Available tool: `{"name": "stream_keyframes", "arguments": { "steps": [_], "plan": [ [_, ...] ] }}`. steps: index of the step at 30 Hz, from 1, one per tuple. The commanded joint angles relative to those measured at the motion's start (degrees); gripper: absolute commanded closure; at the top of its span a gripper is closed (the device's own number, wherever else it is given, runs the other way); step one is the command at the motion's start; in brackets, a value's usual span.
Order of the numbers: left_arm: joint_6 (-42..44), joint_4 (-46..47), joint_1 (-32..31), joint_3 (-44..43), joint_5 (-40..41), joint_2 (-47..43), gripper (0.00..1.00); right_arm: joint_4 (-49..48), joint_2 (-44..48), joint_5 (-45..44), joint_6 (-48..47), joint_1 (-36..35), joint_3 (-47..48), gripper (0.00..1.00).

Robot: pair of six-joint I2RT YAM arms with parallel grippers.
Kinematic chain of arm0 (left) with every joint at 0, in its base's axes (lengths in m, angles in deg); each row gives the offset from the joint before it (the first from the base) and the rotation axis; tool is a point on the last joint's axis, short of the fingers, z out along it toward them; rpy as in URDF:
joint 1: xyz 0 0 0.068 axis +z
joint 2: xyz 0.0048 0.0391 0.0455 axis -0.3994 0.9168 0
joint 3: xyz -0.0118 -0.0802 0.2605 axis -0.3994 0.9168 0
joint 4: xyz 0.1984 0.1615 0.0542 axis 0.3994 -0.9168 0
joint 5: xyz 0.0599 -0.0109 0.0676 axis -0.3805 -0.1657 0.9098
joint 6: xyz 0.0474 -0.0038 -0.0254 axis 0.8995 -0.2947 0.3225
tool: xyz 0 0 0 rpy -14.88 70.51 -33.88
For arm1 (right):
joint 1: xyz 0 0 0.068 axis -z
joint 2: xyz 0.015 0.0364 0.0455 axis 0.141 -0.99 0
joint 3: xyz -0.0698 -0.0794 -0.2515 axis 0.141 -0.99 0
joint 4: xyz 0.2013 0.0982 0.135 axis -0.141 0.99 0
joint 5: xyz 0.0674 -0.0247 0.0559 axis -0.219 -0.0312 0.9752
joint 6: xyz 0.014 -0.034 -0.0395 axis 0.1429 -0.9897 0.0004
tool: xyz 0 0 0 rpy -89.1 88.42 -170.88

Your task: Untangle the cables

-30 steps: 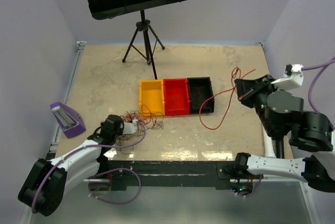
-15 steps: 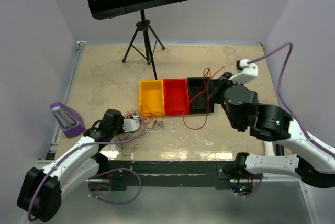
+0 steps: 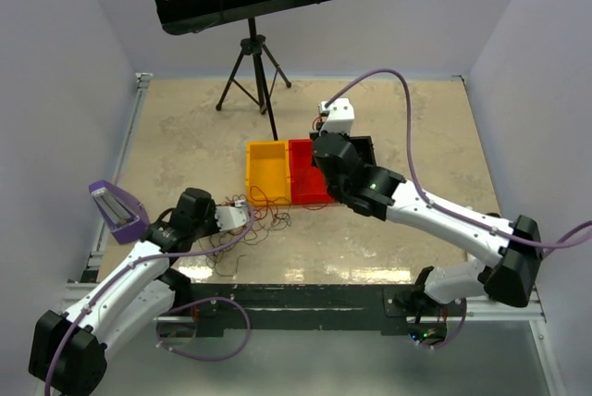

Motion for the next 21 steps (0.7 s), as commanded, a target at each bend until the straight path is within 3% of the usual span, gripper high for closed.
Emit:
{"name": "stream_keyframes", "arguments": {
  "steps": [1, 11, 17, 21],
  "plan": [
    [-0.9, -1.07, 0.3, 0.35, -0.61, -1.47, 1.0, -13.35, -3.56, -2.55, -7.81, 1.31, -1.12, 1.0],
    [-0.55, -0.02, 0.3, 1.67, 0.09, -1.56, 1.0, -42.7, -11.04, -17.5, -23.65, 1.49, -10.17, 1.0],
    [-0.46, 0.34, 0.3, 1.76, 0.44, -1.29, 1.0, -46.85, -20.0, -24.27, -20.06, 1.4, -9.56, 1.0],
    [-0.28, 0.51, 0.3, 1.76, 0.8, -0.94, 1.0, -47.66, -23.61, -23.4, -18.82, 1.05, -8.77, 1.0]
  ]
}}
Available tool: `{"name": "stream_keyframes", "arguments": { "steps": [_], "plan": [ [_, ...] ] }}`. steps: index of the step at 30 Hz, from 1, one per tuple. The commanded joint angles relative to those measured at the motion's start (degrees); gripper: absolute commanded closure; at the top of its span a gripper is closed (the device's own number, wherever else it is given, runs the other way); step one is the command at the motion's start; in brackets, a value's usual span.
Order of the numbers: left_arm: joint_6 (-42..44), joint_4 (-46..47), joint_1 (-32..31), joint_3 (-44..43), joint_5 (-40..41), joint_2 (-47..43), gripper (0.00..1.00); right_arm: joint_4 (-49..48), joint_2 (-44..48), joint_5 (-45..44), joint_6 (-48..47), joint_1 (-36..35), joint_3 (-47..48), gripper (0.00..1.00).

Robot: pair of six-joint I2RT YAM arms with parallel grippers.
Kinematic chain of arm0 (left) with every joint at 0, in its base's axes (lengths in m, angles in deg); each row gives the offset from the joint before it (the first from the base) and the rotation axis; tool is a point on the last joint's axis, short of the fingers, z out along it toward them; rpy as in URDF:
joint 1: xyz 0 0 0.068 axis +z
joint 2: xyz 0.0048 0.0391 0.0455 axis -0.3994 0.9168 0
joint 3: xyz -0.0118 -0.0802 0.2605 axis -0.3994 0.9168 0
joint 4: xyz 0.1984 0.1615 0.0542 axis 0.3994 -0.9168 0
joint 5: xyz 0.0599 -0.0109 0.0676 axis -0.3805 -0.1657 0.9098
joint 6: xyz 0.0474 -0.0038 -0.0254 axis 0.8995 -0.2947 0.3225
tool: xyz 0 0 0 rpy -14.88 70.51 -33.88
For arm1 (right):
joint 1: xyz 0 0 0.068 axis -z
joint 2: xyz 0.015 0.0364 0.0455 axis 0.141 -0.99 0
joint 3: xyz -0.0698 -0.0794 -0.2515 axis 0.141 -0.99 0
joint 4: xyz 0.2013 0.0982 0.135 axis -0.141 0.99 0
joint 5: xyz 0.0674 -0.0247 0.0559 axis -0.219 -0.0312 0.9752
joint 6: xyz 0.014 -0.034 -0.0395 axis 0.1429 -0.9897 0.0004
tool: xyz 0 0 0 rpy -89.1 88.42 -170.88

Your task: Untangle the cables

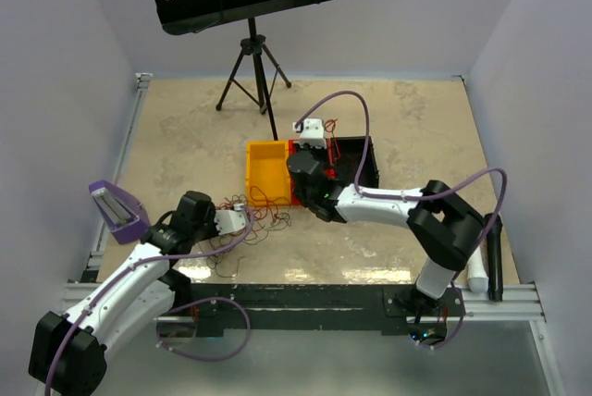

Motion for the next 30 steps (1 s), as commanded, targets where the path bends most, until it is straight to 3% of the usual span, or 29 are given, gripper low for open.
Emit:
{"name": "stream_keyframes", "arguments": {
  "steps": [1, 4, 16, 22, 25, 28, 30],
  "plan": [
    [-0.3, 1.54, 0.3, 0.23, 0.69, 0.02, 1.0, -3.01, -2.39, -3.25, 3.29, -0.41, 2.26, 1.0],
    [-0.04, 1.8, 0.3, 0.32, 0.95, 0.02, 1.0, 1.76, -2.66, -1.58, 7.35, -1.55, 4.03, 1.0],
    [-0.74, 2.95, 0.3, 0.76, 0.69, 1.16, 1.0, -1.84, -1.43, -2.63, 1.91, -9.64, 3.5, 1.0],
    [-0.57, 3.21, 0.3, 1.9, 0.86, 0.46, 1.0, 6.76, -0.29, -1.31, 11.39, -9.56, 4.3, 1.0],
    [-0.57, 3.39, 0.3, 2.16, 0.95, 0.28, 1.0, 16.67, -1.33, -0.18, 19.81, -7.28, 6.31, 1.0],
    [-0.3, 3.47, 0.3, 1.99, 1.13, 0.2, 1.0, 26.88, -2.13, 7.19, 29.92, -1.84, 9.56, 1.0],
    [-0.04, 3.56, 0.3, 1.99, 1.3, 0.11, 1.0, 26.9, -2.22, 11.59, 29.77, 0.81, 9.57, 1.0]
  ]
}}
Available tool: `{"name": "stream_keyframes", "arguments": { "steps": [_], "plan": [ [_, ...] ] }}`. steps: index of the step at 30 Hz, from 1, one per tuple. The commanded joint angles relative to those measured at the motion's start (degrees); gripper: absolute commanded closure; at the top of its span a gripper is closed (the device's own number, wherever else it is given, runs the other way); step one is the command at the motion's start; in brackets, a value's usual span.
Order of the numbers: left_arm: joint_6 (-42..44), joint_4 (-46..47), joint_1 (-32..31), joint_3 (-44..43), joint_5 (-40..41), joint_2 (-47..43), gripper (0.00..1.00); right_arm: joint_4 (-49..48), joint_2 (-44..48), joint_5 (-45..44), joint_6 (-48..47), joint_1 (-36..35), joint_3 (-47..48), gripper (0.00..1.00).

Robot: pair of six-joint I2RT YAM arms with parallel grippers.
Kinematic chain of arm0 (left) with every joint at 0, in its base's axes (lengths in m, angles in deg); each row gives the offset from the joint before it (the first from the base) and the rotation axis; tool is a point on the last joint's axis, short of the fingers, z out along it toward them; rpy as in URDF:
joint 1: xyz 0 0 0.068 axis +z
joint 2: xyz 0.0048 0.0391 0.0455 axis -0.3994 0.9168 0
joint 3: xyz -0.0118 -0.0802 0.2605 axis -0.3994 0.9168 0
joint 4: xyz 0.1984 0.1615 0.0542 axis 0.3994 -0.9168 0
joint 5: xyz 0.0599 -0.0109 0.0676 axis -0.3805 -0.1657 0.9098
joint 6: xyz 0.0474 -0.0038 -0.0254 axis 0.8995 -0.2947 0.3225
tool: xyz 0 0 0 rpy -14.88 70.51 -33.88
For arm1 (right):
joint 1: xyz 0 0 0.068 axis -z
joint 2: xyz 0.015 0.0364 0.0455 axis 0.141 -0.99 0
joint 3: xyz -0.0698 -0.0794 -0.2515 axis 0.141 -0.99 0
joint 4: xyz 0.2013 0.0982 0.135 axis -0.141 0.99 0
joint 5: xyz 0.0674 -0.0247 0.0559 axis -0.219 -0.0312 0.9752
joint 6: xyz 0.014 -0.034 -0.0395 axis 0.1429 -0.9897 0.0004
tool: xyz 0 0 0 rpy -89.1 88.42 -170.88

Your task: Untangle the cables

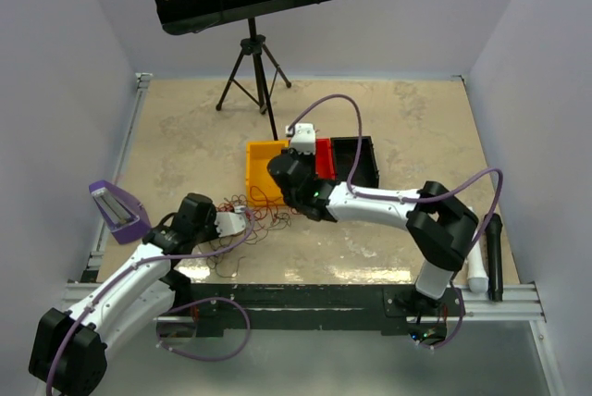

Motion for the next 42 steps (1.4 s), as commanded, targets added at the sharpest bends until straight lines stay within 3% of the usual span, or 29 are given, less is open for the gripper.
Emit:
{"name": "stream_keyframes", "arguments": {
  "steps": [1, 6, 19, 25, 29, 31, 38, 42],
  "plan": [
    [-0.06, 1.92, 0.3, 0.11, 0.93, -0.7, 1.0, 8.19, 0.19, 8.74, 9.25, 6.58, 3.43, 1.0],
    [0.73, 2.36, 0.3, 0.02, 1.63, -0.44, 1.0, 11.52, -4.03, 12.88, 8.01, 9.4, 6.94, 1.0],
    [0.47, 3.5, 0.3, 0.81, 1.46, 0.09, 1.0, 9.78, -8.96, 12.18, 8.89, 12.91, 6.86, 1.0],
    [-1.11, 2.46, 0.3, -1.38, 0.24, 2.11, 1.0, 10.65, -7.99, 18.23, 8.72, 14.68, 8.09, 0.99],
    [-3.4, -0.62, 0.3, -6.82, -3.71, 2.46, 1.0, 9.34, -4.57, 22.45, 8.19, 14.68, 5.19, 0.63],
    [-4.63, -2.2, 0.39, -9.55, -5.39, 2.99, 1.0, 9.24, -3.08, 24.39, 7.92, 14.76, 4.05, 0.53],
    [-6.39, -5.28, 0.3, -13.77, -7.94, 2.73, 1.0, 10.3, 1.32, 28.17, 7.66, 14.59, 1.5, 0.29],
    [-6.48, -5.9, 0.3, -14.57, -9.35, 2.46, 1.0, 11.53, 4.65, 28.96, 8.01, 14.68, 1.58, 0.28]
  ]
}}
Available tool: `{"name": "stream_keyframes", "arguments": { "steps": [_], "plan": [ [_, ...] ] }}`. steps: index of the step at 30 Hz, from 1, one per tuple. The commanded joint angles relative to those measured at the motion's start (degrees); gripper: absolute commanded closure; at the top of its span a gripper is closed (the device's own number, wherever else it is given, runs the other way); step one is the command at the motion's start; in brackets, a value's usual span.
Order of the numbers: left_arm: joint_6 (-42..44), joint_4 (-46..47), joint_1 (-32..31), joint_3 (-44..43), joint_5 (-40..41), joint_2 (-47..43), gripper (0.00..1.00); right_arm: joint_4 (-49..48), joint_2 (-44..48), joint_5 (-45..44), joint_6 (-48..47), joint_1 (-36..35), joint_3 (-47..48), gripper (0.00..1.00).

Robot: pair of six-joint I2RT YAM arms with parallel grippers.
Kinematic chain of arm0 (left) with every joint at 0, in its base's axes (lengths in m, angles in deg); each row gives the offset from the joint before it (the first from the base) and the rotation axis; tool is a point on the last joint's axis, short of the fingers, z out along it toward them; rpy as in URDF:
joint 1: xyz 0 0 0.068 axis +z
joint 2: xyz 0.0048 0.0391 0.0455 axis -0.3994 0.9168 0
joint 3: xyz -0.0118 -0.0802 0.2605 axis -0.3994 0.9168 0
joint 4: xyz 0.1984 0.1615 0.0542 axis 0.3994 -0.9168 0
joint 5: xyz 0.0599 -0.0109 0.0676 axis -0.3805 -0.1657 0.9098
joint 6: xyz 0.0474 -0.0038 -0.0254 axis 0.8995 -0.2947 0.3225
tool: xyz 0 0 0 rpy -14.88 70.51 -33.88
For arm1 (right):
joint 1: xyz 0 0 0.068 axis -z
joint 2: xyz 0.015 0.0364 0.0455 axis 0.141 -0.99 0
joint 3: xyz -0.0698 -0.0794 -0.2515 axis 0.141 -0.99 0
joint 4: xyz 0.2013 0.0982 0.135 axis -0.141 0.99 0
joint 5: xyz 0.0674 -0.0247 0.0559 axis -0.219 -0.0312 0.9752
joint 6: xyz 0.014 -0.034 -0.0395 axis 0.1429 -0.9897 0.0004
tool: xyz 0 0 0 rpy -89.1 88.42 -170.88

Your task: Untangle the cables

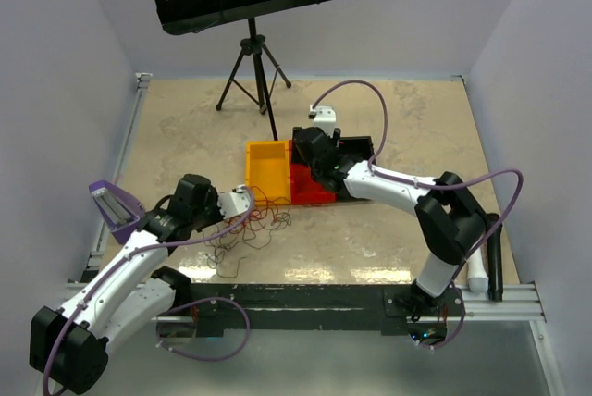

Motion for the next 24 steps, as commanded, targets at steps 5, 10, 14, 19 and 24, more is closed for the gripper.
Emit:
{"name": "stream_keyframes", "arguments": {
  "steps": [5, 10, 14, 19, 24],
  "plan": [
    [-1.74, -2.91, 0.3, -3.08, -4.09, -0.97, 1.0, 1.02, 13.44, 2.23, -1.76, -2.92, -4.05, 0.26],
    [0.28, -1.16, 0.3, 0.25, -2.07, -2.02, 1.0, -0.46, 20.12, 0.11, 0.07, -12.14, -10.11, 0.25],
    [0.29, 1.04, 0.3, 3.34, 1.18, -2.29, 1.0, -3.19, 23.03, -0.25, 0.61, -18.74, -15.2, 0.26],
    [-3.4, 3.06, 0.3, 4.22, -0.48, -3.87, 1.0, -8.02, 24.09, 5.72, -1.5, -21.82, -20.57, 0.26],
    [-4.98, 4.38, 0.39, 2.99, -1.19, -2.12, 1.0, -12.95, 23.04, 7.66, -5.27, -23.15, -22.77, 0.26]
  ]
}}
